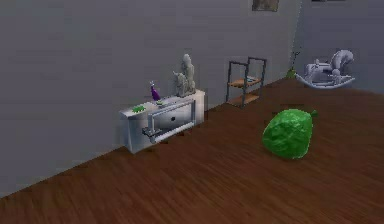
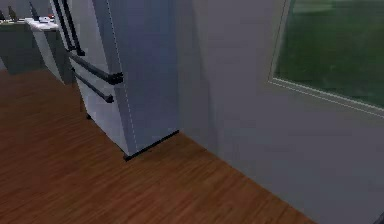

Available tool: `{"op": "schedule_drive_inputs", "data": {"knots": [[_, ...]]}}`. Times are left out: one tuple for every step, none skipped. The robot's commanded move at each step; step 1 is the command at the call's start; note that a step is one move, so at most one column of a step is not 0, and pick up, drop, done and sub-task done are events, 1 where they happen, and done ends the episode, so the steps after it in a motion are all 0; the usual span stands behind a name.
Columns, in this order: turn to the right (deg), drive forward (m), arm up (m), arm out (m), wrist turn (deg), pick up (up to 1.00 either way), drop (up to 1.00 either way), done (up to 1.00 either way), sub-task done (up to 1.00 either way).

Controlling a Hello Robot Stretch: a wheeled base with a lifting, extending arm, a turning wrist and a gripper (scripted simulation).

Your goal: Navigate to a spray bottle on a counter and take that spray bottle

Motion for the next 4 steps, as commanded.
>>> {"op": "schedule_drive_inputs", "data": {"knots": [[-9.0, 0.00, 0.00, 0.00, 0.0, 0.00, 0.00, 0.00, 0.00], [0.0, 0.65, 0.00, 0.00, 0.0, 0.00, 0.00, 0.00, 0.00], [-27.0, 0.00, 0.00, 0.00, 0.0, 0.00, 0.00, 0.00, 0.00], [0.0, 0.55, 0.00, 0.00, 0.0, 0.00, 0.00, 0.00, 0.00]]}}
